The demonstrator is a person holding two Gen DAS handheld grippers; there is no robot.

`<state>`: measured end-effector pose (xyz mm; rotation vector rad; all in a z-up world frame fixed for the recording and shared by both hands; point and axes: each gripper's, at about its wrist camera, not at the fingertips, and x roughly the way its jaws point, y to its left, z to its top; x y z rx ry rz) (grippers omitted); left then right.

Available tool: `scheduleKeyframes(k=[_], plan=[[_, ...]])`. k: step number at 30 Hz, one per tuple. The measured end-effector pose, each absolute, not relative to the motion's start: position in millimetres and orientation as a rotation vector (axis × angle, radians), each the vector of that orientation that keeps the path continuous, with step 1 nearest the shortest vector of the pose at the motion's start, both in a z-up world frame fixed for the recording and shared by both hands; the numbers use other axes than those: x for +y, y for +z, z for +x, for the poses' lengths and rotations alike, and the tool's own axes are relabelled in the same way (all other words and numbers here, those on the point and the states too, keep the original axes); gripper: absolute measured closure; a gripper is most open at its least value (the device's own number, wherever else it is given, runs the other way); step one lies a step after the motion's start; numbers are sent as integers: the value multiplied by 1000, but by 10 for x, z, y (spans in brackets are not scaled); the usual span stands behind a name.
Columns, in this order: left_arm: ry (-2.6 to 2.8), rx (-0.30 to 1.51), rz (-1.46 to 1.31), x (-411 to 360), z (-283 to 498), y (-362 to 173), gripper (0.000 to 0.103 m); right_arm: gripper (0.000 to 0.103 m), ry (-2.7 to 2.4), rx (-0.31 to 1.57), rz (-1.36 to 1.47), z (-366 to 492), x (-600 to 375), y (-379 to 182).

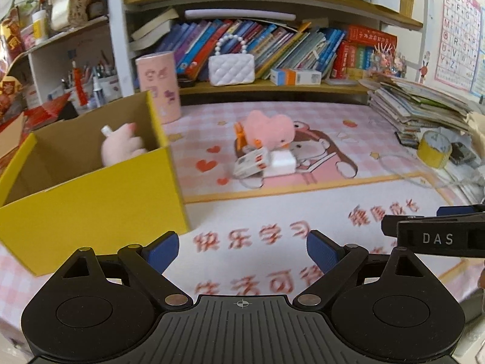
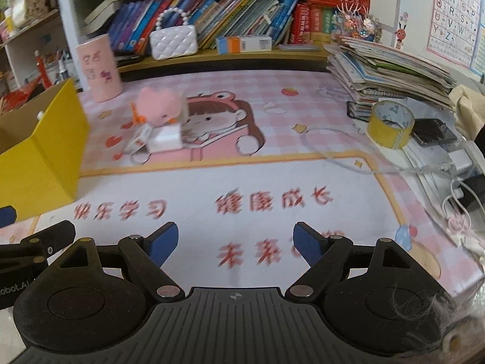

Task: Organize objects
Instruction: 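Close the left tool on the small white carton while the right tool grasps the pink heart plush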

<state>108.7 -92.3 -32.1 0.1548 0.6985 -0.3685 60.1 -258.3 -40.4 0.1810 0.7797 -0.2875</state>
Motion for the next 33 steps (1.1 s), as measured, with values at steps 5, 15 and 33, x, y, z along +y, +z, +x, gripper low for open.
scheduleKeyframes(k=[5,15,33], plan=[[-359,675,195,-1279,1259,-368,20,21,-274,753,204,861,-2885,-379],[-248,704,157,-1703,1933,-540,27,22,-156,715,213,1527,-3236,-315],[-163,744,96,-1858,2513,-739,63,22,94,675,179,2373,-3227,-210]])
